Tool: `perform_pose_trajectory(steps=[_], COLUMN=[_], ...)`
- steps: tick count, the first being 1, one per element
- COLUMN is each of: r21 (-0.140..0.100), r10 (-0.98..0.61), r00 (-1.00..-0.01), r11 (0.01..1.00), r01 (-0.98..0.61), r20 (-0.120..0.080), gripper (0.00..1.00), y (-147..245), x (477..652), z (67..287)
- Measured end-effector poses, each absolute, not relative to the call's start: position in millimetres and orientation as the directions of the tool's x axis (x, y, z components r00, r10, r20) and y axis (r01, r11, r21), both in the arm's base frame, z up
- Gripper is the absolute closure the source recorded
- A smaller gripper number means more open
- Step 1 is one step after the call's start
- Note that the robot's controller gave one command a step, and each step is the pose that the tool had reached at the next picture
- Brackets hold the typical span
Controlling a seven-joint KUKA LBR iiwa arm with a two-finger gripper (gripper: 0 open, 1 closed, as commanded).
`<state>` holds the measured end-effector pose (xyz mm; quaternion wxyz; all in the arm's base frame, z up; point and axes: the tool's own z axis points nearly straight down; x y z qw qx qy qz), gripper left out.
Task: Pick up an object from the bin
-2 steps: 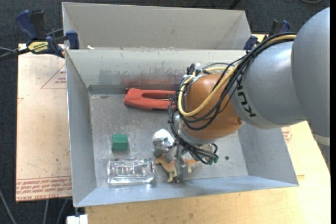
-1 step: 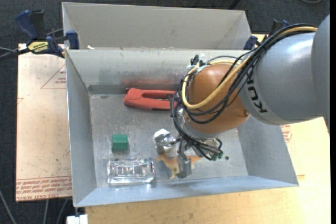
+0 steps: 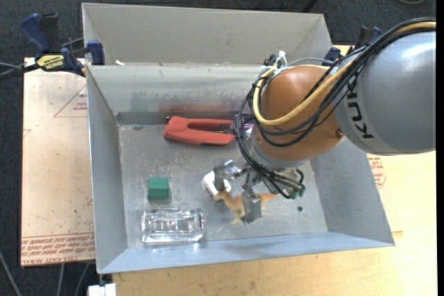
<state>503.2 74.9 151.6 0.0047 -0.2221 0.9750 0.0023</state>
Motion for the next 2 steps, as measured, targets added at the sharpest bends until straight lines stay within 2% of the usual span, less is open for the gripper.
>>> perform_pose_trajectory(steps=[1,2], r21=[0.007,0.005], r10=[-0.449,-0.477], r00=[-0.894,-0.879], r11=[0.894,0.879], r01=[-0.449,-0.477], r20=[0.003,-0.005], gripper=[1.0,1.0], y=[82.7,82.8], x=[498.3,499.1], z=[191.0,253.1])
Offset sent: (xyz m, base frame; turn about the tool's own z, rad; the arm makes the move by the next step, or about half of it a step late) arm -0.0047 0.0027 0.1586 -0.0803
